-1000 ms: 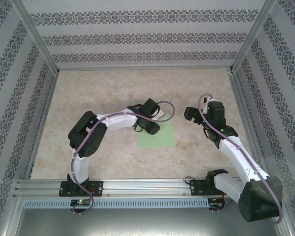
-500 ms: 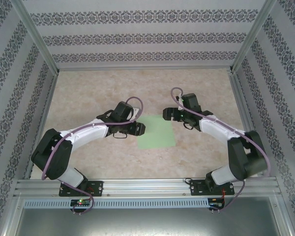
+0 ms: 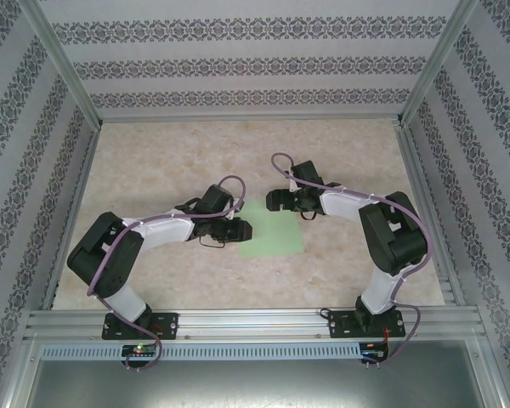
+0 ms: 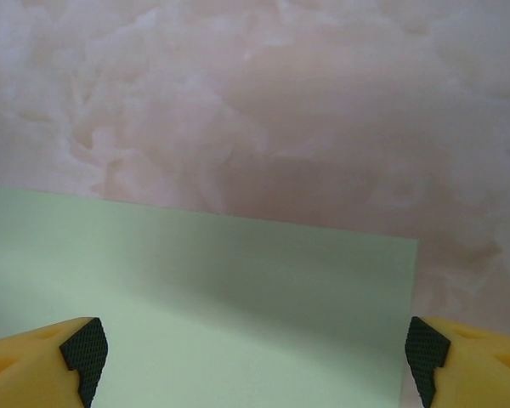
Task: Fold a paper plane with a square sheet of paper (fold left side to right side)
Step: Pick up the square sheet of paper from the center of the table.
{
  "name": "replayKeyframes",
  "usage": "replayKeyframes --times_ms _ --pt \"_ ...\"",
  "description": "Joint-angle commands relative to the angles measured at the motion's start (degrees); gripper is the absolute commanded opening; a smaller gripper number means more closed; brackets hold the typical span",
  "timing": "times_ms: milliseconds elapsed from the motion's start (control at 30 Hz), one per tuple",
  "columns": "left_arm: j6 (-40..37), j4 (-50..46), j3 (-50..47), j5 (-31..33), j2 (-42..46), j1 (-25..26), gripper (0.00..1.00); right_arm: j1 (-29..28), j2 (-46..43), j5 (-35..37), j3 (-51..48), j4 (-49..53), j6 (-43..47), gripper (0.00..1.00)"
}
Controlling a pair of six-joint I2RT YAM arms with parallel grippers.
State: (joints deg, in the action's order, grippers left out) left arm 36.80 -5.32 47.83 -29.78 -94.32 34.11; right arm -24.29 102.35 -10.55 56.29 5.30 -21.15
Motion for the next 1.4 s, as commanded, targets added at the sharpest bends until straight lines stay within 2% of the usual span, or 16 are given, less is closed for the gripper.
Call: replayKeyframes --times_ms 0,300,700,1233,1367 --pt "0.73 0.03 0.62 -1.09 -1.43 0.08 0.34 -1.04 1.45 1.32 1.56 1.56 -0.64 0.93" --pt "-0.17 -2.05 0.91 0.62 -4.31 0.35 0.30 -3.03 1.68 1.37 0.82 4.75 -0.50 0.94" --pt "-1.12 -3.60 1.34 3.24 -5.96 0.43 0.27 -6.63 -3.24 -2.16 -2.78 6.82 -0.73 0.82" --pt "-2.00 -3.68 2.91 3.52 -2.05 -0.08 0.28 -6.93 -4.91 -7.65 -1.09 8.63 0.05 0.44" --pt "-2.60 -3.82 2.59 2.81 1.84 -1.58 0.33 -6.19 -6.24 -10.65 -1.77 7.35 -0.16 0.35"
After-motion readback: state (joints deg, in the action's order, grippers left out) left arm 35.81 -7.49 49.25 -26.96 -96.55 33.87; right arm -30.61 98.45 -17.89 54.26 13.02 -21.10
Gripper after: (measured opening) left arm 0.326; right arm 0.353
